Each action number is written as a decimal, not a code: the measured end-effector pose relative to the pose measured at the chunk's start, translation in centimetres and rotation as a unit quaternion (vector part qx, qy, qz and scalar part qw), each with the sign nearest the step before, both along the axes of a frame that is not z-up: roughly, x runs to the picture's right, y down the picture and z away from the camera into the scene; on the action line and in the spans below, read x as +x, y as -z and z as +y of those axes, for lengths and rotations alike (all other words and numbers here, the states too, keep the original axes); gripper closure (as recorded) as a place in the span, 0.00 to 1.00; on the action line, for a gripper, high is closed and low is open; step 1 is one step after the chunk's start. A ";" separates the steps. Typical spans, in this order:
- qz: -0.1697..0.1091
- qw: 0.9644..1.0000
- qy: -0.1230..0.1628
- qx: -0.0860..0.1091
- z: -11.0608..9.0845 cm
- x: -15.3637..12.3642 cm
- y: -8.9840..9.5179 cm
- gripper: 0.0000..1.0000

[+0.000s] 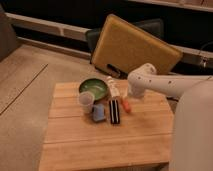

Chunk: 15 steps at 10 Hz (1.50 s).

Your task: Place the pepper on the white sponge

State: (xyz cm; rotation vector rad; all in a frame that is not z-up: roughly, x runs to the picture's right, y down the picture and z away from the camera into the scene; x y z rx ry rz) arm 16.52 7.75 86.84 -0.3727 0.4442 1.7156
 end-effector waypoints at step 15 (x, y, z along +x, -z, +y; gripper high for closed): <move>-0.012 0.996 -0.020 -0.087 3.5 0.1 -6.1 0.65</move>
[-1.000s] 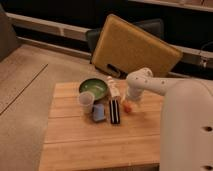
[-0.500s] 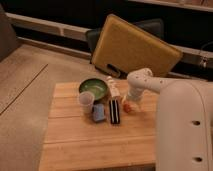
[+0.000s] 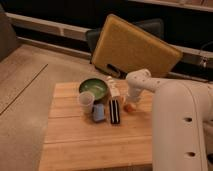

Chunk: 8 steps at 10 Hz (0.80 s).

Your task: Place the pepper on the white sponge

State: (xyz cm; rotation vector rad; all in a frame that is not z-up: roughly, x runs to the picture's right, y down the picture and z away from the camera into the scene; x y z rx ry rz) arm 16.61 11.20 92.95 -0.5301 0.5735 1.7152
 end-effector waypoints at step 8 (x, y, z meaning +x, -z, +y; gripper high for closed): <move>-0.029 0.993 0.059 0.100 -9.7 -6.2 7.3 1.00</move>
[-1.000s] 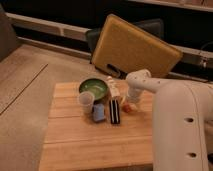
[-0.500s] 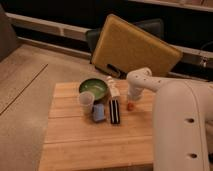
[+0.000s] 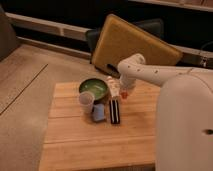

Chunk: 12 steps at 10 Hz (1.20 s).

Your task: Place the pepper on the white sponge

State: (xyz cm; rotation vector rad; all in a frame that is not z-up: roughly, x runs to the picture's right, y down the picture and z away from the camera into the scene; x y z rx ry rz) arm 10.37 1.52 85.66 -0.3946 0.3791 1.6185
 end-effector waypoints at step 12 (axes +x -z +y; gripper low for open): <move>-0.104 0.994 0.019 -0.038 4.0 -12.1 5.3 1.00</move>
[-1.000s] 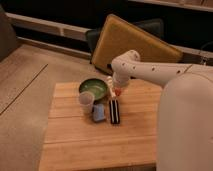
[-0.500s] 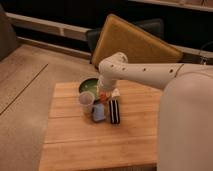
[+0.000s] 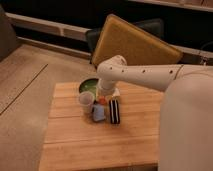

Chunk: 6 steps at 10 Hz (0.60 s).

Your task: Place the pepper on the white sponge

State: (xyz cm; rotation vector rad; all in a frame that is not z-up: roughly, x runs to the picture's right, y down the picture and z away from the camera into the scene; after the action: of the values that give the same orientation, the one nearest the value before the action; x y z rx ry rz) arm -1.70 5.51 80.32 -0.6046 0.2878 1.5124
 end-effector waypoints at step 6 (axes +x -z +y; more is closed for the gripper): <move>-0.005 0.999 0.030 -0.030 3.0 -1.6 -2.3 1.00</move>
State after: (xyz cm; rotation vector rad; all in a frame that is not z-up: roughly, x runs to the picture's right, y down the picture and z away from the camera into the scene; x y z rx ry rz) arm -3.31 8.51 82.58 -0.6461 0.3424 1.4473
